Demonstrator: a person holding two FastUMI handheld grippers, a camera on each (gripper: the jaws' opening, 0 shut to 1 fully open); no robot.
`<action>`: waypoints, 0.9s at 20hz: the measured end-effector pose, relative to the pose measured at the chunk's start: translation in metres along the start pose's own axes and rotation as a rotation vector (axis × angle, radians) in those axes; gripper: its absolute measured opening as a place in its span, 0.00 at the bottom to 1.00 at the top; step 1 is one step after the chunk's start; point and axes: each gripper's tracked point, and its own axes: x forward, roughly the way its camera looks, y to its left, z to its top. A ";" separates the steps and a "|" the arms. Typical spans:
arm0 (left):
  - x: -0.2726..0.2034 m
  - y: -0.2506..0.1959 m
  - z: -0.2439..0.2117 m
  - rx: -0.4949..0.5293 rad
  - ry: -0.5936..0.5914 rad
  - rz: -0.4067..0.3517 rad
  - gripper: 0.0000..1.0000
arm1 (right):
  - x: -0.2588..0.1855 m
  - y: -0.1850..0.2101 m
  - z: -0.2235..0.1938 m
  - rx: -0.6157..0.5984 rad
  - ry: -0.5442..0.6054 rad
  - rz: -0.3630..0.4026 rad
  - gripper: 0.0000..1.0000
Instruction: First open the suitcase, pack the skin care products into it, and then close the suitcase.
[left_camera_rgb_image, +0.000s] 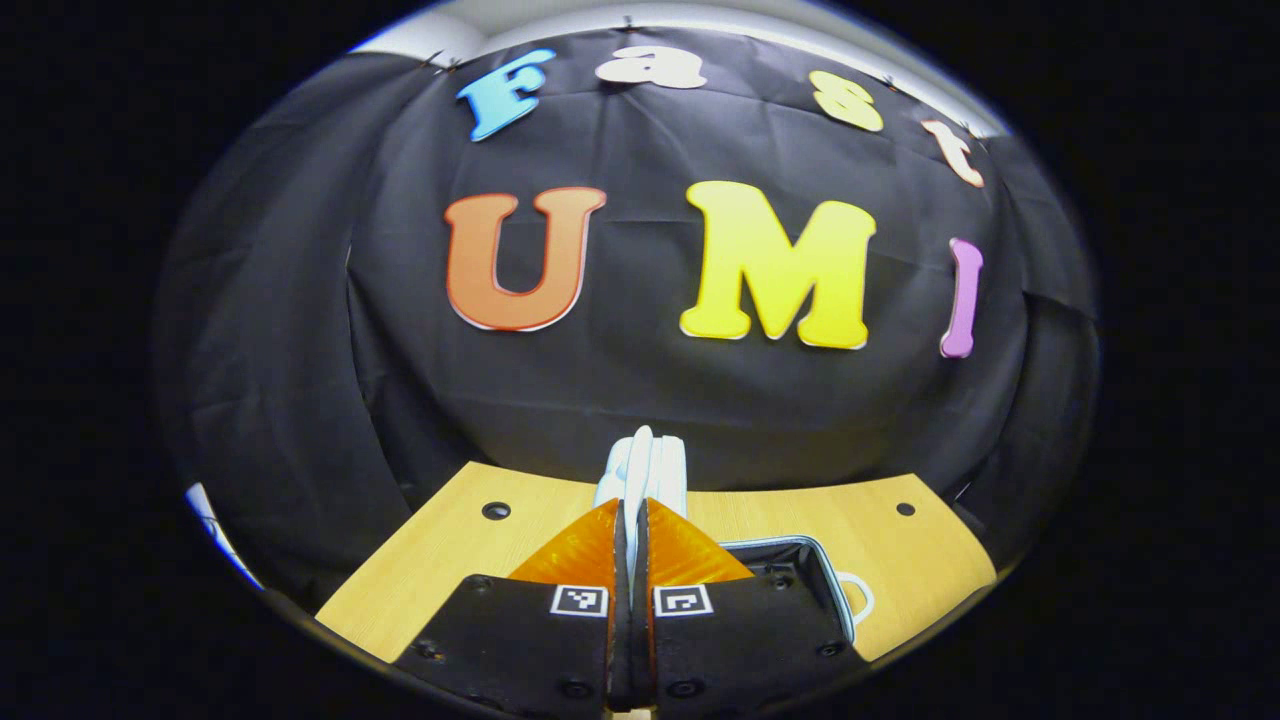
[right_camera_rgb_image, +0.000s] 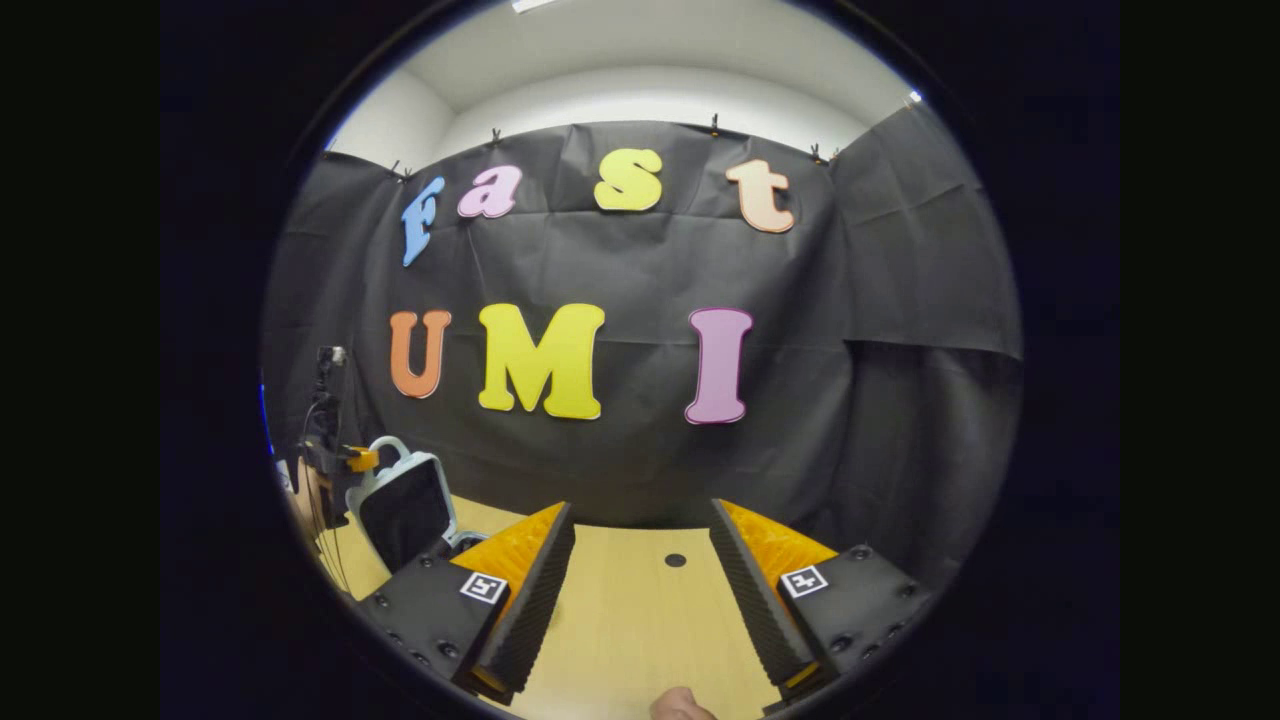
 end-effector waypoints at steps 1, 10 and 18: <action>-0.002 -0.023 0.000 0.024 -0.006 -0.005 0.03 | 0.000 -0.007 -0.003 -0.002 0.006 0.014 0.78; 0.009 -0.176 -0.058 0.136 0.053 0.019 0.03 | 0.006 -0.075 -0.043 -0.023 0.073 0.066 0.80; 0.037 -0.259 -0.160 0.240 0.204 -0.032 0.03 | 0.016 -0.113 -0.088 0.014 0.175 0.035 0.79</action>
